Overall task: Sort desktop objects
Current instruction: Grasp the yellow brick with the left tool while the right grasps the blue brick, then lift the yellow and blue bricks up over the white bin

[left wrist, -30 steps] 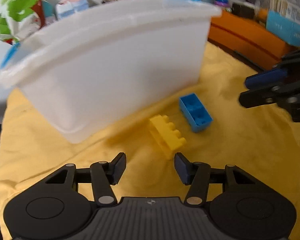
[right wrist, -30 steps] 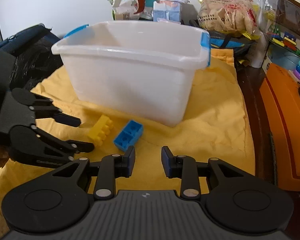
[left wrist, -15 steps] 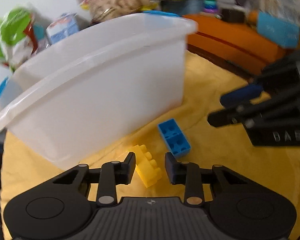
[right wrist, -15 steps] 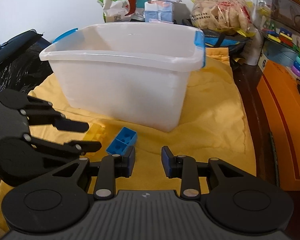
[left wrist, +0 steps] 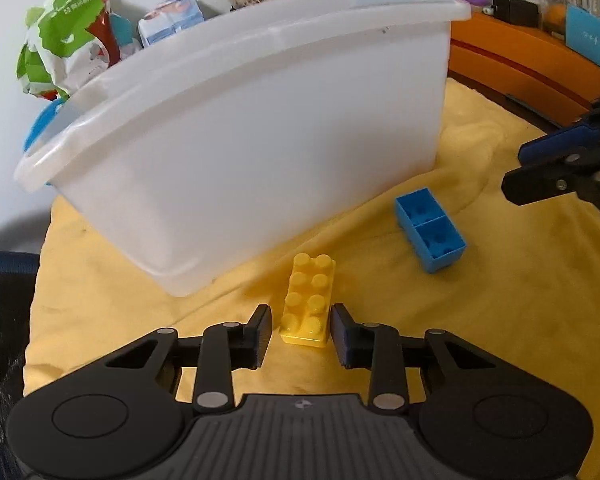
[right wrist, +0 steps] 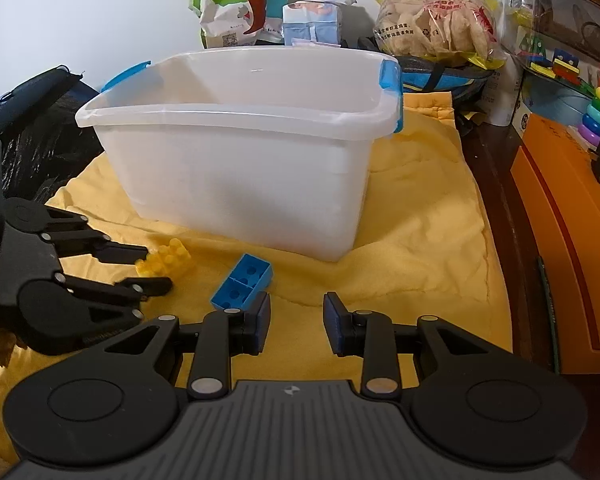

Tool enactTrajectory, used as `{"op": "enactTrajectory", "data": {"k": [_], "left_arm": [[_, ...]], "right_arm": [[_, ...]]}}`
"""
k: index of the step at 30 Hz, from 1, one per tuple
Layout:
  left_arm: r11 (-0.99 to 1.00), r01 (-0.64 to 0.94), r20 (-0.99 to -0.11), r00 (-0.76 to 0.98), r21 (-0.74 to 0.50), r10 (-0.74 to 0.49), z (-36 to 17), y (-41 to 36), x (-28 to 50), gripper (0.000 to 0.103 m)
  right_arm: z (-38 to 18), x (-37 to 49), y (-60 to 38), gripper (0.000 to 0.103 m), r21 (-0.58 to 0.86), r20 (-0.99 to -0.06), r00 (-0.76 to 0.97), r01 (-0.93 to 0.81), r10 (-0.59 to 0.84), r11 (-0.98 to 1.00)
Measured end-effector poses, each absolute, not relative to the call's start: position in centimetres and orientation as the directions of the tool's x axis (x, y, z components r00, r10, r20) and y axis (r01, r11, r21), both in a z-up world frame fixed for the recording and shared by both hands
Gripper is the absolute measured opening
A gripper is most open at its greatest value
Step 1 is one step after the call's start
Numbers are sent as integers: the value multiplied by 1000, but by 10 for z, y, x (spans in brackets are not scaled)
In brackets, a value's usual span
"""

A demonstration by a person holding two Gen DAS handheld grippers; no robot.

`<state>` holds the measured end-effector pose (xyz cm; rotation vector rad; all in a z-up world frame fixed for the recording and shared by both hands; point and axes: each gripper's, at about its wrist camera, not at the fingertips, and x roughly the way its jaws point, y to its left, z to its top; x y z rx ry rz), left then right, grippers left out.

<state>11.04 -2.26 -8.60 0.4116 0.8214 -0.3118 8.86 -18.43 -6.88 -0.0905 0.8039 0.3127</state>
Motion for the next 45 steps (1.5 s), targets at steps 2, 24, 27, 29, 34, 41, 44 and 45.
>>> {"op": "enactTrajectory", "data": {"k": [2, 24, 27, 29, 34, 41, 44, 45], "left_arm": [[869, 435, -748, 653, 237, -123, -83, -23, 107, 38], [840, 488, -726, 664, 237, -181, -75, -35, 87, 39], [836, 492, -723, 666, 244, -181, -74, -36, 87, 40], [836, 490, -723, 667, 247, -177, -74, -36, 88, 40], [836, 490, -725, 666, 249, -174, -76, -35, 87, 40], [836, 488, -724, 668, 253, -171, -76, -35, 85, 41], [837, 484, -723, 670, 255, -168, -76, -34, 84, 42], [838, 482, -722, 671, 255, -166, -76, -34, 84, 42]], "right_arm": [[-70, 91, -181, 34, 58, -715, 649, -314, 258, 948], [-114, 105, -178, 37, 12, -764, 622, -250, 170, 968], [-114, 102, -184, 38, 5, -755, 639, -222, 149, 975], [-106, 95, -178, 39, -41, -714, 684, -256, 150, 966], [-107, 84, -152, 41, -243, -690, 708, -425, 152, 872], [-123, 103, -147, 25, -283, -727, 672, -482, 143, 829], [-112, 114, -168, 25, -9, -765, 589, -417, 262, 909], [-111, 117, -178, 25, 106, -771, 556, -371, 312, 923]]}}
